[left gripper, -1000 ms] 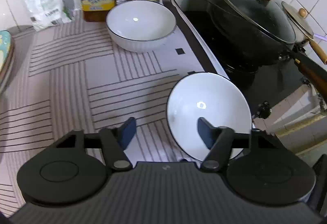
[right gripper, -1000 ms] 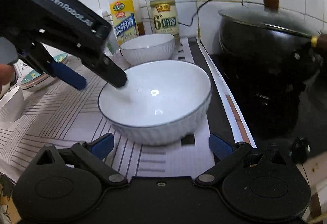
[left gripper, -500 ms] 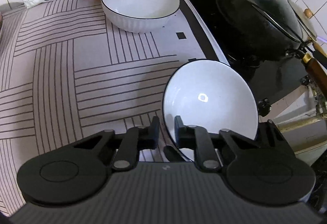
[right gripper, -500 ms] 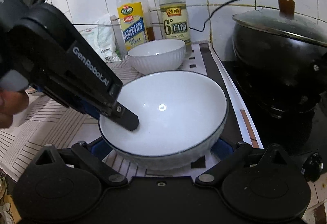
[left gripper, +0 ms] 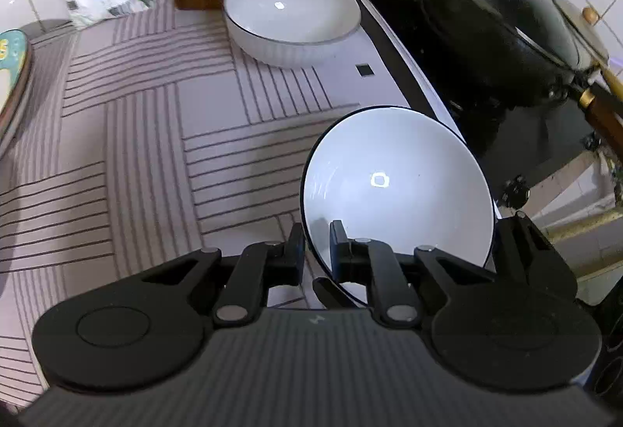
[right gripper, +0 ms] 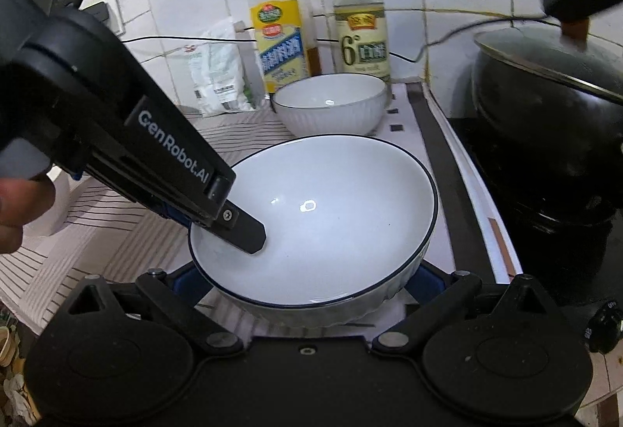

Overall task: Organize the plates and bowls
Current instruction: 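Carry the white bowl over the first bowl and lower it inside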

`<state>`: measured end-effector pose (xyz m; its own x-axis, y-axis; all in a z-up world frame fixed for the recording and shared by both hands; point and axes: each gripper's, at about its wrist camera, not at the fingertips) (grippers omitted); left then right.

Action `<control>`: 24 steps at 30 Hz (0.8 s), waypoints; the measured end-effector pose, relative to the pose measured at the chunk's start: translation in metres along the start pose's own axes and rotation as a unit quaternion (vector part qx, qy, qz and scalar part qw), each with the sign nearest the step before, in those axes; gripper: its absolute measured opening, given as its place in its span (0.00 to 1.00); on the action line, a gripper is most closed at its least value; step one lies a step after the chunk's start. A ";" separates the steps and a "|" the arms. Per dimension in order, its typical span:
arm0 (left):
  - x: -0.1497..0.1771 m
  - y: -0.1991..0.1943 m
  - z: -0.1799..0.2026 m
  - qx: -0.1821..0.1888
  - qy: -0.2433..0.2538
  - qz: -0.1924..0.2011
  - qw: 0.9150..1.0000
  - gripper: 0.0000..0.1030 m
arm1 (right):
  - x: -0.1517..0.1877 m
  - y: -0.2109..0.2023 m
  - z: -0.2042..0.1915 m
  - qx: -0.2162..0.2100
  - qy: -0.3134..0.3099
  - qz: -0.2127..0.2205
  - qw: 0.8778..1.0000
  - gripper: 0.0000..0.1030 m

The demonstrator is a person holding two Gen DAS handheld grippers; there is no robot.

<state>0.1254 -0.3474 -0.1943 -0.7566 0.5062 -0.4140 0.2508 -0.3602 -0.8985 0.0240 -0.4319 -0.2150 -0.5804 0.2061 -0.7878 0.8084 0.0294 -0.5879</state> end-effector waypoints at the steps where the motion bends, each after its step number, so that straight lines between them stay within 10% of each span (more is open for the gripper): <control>1: 0.000 -0.003 -0.003 0.002 0.000 0.005 1.000 0.11 | -0.002 0.000 -0.002 -0.002 -0.002 0.002 1.000 0.99; 24: 0.039 -0.082 -0.126 -0.070 -0.120 0.028 0.990 0.11 | -0.041 0.018 -0.113 -0.124 -0.090 0.009 0.988 0.99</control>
<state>0.1511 -0.1988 -0.1549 -0.8570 0.2819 -0.4314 0.3637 -0.2621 -0.8939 0.0738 -0.3295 -0.1723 -0.5552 0.0319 -0.8311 0.8051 0.2715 -0.5274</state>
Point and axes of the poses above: each gripper's, at about its wrist camera, not at the fingertips, and y roughly the way its jaws point, z to its right, x to its underside, and after that the axes turned 2 degrees about -x, right-handed
